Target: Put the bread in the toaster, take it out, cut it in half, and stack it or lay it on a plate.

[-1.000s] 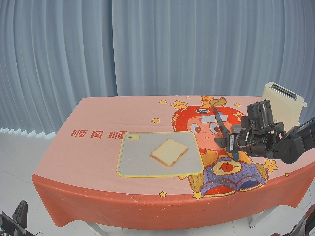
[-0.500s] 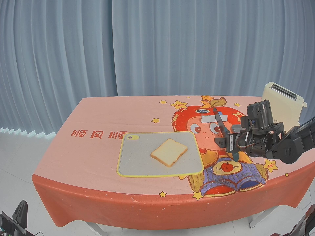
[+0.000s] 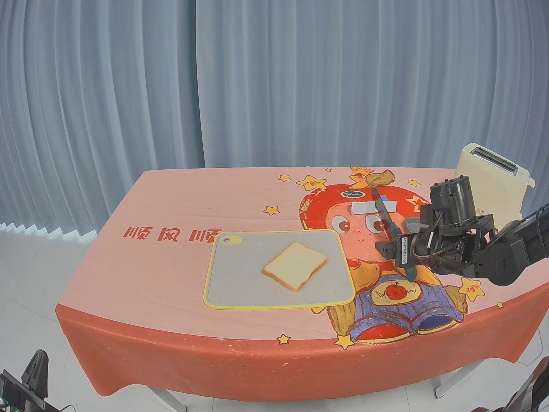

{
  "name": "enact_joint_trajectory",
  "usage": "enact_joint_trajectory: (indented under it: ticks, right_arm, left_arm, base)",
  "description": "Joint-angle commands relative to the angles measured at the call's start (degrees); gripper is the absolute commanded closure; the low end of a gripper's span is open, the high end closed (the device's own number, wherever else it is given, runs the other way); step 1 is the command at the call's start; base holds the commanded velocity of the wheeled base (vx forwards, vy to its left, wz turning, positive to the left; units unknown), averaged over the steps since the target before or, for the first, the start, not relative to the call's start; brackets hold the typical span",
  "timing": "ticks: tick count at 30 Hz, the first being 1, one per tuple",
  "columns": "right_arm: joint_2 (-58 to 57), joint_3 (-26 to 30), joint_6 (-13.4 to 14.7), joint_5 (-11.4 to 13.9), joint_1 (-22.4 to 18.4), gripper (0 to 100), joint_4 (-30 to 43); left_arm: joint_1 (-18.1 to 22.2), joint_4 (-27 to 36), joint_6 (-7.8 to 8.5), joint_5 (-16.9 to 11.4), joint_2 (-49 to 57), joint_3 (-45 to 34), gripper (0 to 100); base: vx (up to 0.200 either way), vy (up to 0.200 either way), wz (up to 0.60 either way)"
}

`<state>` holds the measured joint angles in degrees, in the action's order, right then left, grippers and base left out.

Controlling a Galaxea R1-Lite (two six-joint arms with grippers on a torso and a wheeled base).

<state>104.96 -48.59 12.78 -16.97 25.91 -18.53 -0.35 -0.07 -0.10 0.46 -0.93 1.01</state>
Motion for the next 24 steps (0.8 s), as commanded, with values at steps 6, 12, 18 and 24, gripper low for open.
enact_joint_trajectory:
  ticks: [6,12,18,24]
  right_arm:
    - [1.1,-1.0,-1.1,-2.5,-0.2,0,-0.1]
    - [2.3,-3.0,-1.1,-2.6,0.2,0,-0.1]
    - [4.7,-3.5,-1.1,-2.9,-0.2,0,-3.0]
    - [4.8,-3.4,-1.1,-3.2,-0.1,0,-3.3]
  left_arm:
    - [0.0,0.0,0.01,0.0,0.2,-1.0,100]
    - [0.0,0.0,0.01,0.1,0.2,-1.0,100]
    - [0.0,0.0,-0.08,0.1,0.2,-1.0,100]
    - [0.0,0.0,0.01,0.0,0.2,-1.0,100]
  base:
    - [0.0,0.0,0.0]
    - [0.0,0.0,0.0]
    - [0.0,0.0,0.0]
    - [0.0,0.0,0.0]
